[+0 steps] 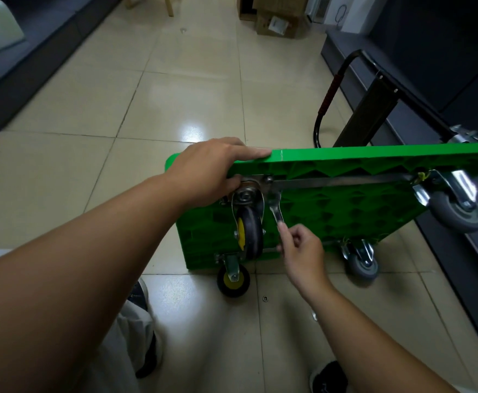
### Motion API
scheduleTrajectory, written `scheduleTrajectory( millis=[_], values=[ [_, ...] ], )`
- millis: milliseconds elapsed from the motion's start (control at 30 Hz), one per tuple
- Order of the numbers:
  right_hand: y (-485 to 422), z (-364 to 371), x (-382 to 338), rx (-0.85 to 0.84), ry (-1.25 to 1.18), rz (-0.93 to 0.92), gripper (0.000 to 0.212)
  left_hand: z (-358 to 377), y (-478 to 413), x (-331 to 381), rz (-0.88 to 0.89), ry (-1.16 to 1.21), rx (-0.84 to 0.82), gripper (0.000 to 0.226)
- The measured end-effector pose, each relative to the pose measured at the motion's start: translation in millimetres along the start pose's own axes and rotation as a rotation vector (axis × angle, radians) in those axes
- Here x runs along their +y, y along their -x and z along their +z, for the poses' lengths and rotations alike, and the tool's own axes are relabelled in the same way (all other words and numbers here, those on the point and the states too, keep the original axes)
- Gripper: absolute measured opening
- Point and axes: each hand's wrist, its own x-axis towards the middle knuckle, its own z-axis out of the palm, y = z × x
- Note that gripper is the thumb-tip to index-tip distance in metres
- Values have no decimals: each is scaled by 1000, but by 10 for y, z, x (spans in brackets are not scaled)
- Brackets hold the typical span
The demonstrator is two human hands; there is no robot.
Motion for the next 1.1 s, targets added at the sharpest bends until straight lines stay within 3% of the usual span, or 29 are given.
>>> scheduleTrajectory(
  millis=[100,167,200,367,600,900,1100],
  values=[
    [-66,-443,77,-166,688,-57,37,14,-3,-7,6,4,4,67],
    [-130,-698,-111,-238,1186,-221,36,16,-6,-16,5,9,2,67],
    [-166,-790,-243,-240,1300,-338,37,17,-6,-17,3,12,2,68],
    [-345,-990,-985,9,1277,-813,33,24,-4,-17,4,26,3,67],
    [-516,-909,-1425,120,1390,-1015,41,28,-16,-20,-2,23,2,69],
    [-615,-920,-1174,273,1328,-1019,43,21,-20,-18,-9,7,9,68],
    [-651,-819,-740,283,1134,-833,43,28,-21,-2,-9,-4,22,67]
  ],
)
